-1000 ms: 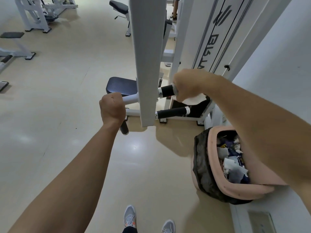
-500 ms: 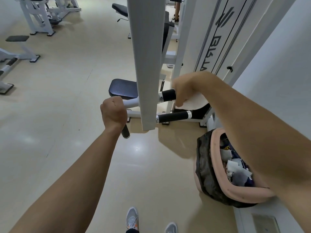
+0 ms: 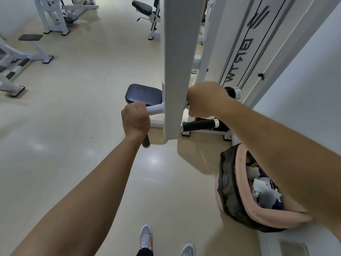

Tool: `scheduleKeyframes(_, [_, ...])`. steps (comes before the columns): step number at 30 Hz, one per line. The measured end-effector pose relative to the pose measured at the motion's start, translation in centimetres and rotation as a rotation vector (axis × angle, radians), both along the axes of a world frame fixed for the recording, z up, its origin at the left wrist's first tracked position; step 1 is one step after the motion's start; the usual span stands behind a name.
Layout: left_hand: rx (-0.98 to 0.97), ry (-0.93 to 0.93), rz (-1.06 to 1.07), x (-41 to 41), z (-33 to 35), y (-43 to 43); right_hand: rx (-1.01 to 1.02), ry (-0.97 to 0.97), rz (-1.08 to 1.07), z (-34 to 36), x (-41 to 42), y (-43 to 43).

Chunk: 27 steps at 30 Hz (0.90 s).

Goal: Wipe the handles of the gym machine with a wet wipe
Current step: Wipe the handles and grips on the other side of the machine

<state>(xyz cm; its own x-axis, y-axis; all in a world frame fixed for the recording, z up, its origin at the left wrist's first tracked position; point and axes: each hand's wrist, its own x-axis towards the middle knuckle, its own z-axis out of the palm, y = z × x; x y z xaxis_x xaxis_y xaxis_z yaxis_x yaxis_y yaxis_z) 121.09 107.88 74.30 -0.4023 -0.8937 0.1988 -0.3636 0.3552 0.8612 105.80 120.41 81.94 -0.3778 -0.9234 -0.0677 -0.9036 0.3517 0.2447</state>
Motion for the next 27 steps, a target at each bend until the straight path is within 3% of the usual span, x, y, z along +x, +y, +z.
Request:
scheduleKeyframes(4, [-0.025,-0.015,-0.001,0.5,-0.2,0.0,0.266,-0.41,-0.083,2.5,0.4,-1.5])
scheduleKeyframes(6, [-0.014,-0.012,0.012,0.7,-0.2,-0.3,0.188,-0.276,-0.039,2.1,1.2,-0.9])
scheduleKeyframes(9, [0.015,0.007,-0.001,0.9,-0.5,-0.9,-0.165,0.15,0.078,-1.1,2.0,0.6])
scheduleKeyframes(12, [0.004,-0.039,-0.035,0.9,-1.0,-1.3,-0.402,0.288,0.162,-2.8,1.3,1.9])
scheduleKeyframes(14, [-0.016,-0.067,-0.045,0.8,-1.2,-1.2,-0.368,0.297,0.16,-2.4,0.8,2.4])
scheduleKeyframes(20, [0.066,-0.029,-0.039,0.8,-0.7,0.0,0.137,-0.186,-0.15,2.3,-1.7,3.2])
scheduleKeyframes(24, [0.139,0.033,0.0,1.5,-0.8,0.1,0.112,-0.562,-0.272,3.1,-4.5,5.2])
scheduleKeyframes(27, [0.169,0.042,-0.025,2.1,-0.4,0.6,-0.059,-0.8,-0.351,3.0,-5.5,7.8])
